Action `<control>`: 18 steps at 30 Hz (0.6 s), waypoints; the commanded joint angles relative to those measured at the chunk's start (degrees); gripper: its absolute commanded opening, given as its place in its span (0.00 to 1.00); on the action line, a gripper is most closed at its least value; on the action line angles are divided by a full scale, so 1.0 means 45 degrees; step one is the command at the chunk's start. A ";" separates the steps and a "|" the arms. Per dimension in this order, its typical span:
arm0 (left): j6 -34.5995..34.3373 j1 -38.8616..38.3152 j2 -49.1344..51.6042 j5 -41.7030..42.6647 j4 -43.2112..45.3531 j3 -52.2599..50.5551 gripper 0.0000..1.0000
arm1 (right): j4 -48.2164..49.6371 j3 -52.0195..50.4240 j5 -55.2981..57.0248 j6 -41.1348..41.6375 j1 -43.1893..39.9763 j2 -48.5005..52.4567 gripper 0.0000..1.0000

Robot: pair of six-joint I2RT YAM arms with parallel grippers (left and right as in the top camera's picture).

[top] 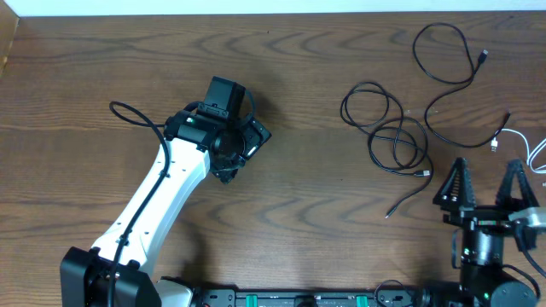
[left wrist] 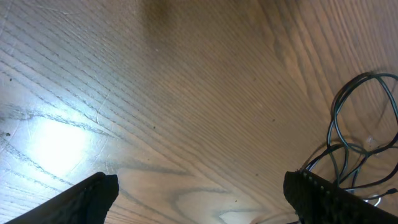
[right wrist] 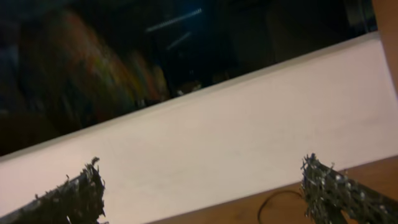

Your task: Untangle cables

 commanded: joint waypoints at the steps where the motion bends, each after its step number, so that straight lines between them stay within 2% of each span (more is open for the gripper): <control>1: 0.0112 0.0039 0.0015 -0.0131 -0.0019 -0.0097 0.92 | 0.0554 -0.0899 0.0010 0.0209 0.0126 -0.0078 0.99; 10: 0.0117 0.0039 0.0015 -0.0136 -0.0019 -0.0097 0.92 | 0.1044 -0.2662 0.0083 0.0214 0.0126 -0.0083 0.99; 18: 0.0117 0.0039 0.0015 -0.0136 -0.0019 -0.0097 0.92 | 0.0175 -0.2735 0.0287 0.0204 0.0121 -0.0083 0.99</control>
